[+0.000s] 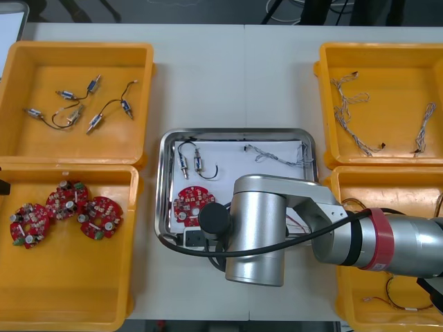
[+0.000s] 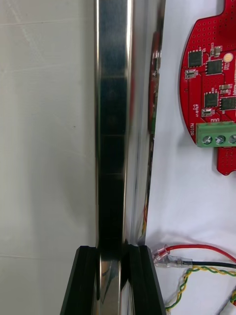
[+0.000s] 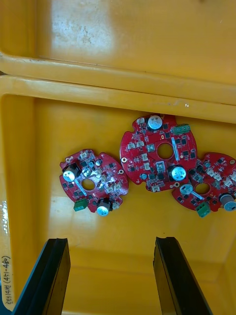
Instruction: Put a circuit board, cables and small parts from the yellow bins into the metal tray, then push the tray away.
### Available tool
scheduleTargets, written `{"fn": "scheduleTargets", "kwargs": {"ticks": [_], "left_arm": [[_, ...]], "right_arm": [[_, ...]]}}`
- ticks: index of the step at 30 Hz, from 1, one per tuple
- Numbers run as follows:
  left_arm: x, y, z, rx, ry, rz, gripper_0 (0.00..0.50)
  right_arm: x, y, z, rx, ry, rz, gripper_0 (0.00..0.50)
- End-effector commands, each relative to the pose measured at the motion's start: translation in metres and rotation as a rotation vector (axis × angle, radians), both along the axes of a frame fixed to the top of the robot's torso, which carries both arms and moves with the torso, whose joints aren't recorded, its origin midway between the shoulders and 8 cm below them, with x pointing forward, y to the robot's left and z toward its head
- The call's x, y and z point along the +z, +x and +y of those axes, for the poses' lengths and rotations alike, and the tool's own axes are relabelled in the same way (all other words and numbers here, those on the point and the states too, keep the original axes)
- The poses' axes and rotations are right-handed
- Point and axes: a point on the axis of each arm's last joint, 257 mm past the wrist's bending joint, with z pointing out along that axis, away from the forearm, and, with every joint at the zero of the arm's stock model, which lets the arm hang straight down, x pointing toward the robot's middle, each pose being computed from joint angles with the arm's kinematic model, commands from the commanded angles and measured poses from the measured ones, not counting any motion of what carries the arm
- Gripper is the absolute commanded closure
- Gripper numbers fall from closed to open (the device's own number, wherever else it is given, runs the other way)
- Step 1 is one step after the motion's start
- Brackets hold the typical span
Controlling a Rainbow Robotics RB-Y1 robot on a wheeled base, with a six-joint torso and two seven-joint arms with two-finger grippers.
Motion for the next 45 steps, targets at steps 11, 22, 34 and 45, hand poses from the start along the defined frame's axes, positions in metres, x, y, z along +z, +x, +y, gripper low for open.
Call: {"fn": "scheduleTargets", "kwargs": {"ticks": [11,22,34,45], "left_arm": [[0.02,0.012,-0.004,-0.031,0.015,-0.07,0.0],[0.02,0.012,-0.004,-0.031,0.015,-0.07,0.0],[0.02,0.012,-0.004,-0.031,0.015,-0.07,0.0],[0.02,0.012,-0.004,-0.031,0.015,-0.07,0.0]], "right_arm": [[0.024,0.017,0.018,0.094,-0.004,-0.076,0.5],[0.042,0.041,0.021,0.096,0.008,-0.039,0.5],[0.06,0.081,0.018,0.068,0.042,-0.03,0.5],[0.088,0.112,0.023,0.064,0.047,-0.047,0.5]]}}
